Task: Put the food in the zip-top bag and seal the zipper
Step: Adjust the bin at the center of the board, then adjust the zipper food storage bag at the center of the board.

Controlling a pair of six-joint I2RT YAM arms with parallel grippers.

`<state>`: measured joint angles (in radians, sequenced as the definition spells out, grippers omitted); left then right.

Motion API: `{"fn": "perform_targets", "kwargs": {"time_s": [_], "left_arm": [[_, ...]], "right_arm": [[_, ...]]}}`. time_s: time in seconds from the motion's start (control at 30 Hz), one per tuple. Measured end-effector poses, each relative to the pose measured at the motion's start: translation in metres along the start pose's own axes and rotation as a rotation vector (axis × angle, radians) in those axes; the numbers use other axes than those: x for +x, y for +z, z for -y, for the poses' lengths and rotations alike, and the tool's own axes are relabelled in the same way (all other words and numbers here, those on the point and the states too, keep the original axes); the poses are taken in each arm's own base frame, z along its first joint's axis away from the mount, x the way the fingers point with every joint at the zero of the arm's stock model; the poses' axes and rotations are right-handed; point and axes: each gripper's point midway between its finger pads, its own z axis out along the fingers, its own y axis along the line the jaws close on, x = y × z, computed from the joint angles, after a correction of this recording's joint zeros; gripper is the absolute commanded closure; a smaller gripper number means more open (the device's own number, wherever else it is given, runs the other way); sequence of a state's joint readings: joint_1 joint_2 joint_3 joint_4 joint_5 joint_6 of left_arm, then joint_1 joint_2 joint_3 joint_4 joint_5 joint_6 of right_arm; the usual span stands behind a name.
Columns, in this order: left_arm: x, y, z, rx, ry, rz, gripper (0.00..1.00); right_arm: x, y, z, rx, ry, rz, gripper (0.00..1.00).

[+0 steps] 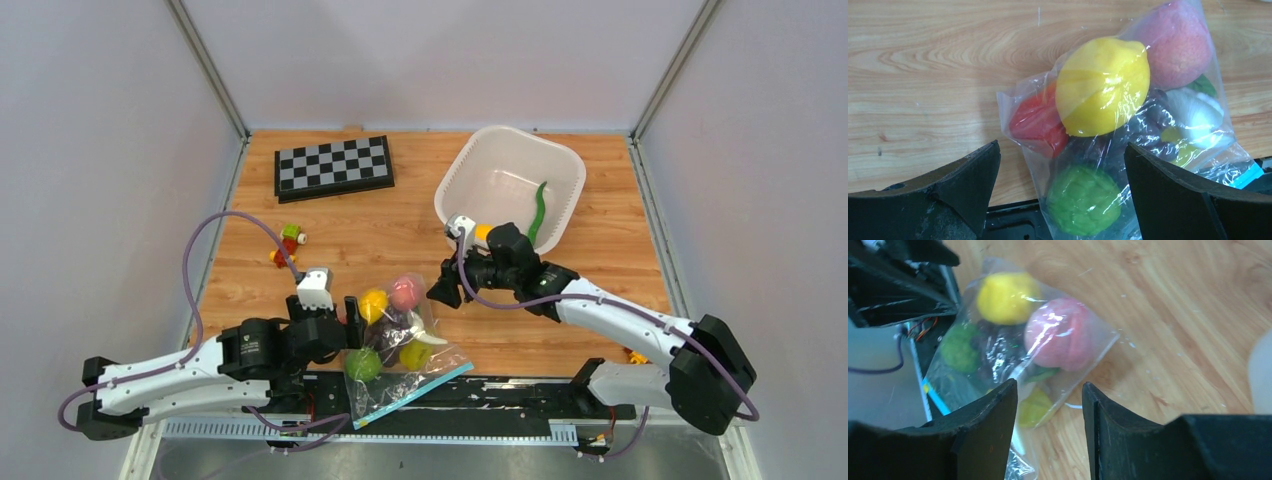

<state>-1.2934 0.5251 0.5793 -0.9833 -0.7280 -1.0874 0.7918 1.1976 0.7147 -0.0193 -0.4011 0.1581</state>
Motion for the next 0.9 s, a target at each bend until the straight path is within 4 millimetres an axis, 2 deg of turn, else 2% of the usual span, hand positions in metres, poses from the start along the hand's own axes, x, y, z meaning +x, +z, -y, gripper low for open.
{"fn": "perform_targets", "kwargs": {"time_s": [0.13,0.2,0.37,0.43,0.57,0.6,0.77,0.9], "left_arm": [[0.011,0.004,0.002,0.029,-0.021,-0.018,0.02],[0.019,0.008,0.004,0.047,-0.029,-0.032,0.03],[0.04,0.02,0.008,0.057,-0.017,-0.079,0.04],[0.042,0.022,0.011,0.059,-0.009,-0.083,0.04],[0.036,0.026,0.023,0.094,0.035,-0.059,0.1],[0.034,0.028,0.024,0.097,0.047,-0.051,0.12],[0.018,0.042,0.025,0.067,0.092,-0.014,0.12],[-0.001,0.058,0.019,0.03,0.076,0.009,0.12]], "right_arm": [[0.009,0.011,-0.025,-0.102,-0.059,-0.076,0.49],[0.015,0.02,-0.03,-0.12,-0.071,-0.124,0.5],[0.037,0.041,-0.023,-0.114,-0.049,-0.254,0.55],[0.049,0.047,-0.019,-0.115,-0.034,-0.302,0.65],[0.06,0.052,-0.016,-0.115,-0.017,-0.344,0.86],[0.06,0.052,-0.016,-0.113,-0.014,-0.346,0.88],[0.056,0.054,-0.01,-0.069,-0.004,-0.329,0.93],[0.042,0.056,0.005,0.036,-0.007,-0.273,0.93]]}}
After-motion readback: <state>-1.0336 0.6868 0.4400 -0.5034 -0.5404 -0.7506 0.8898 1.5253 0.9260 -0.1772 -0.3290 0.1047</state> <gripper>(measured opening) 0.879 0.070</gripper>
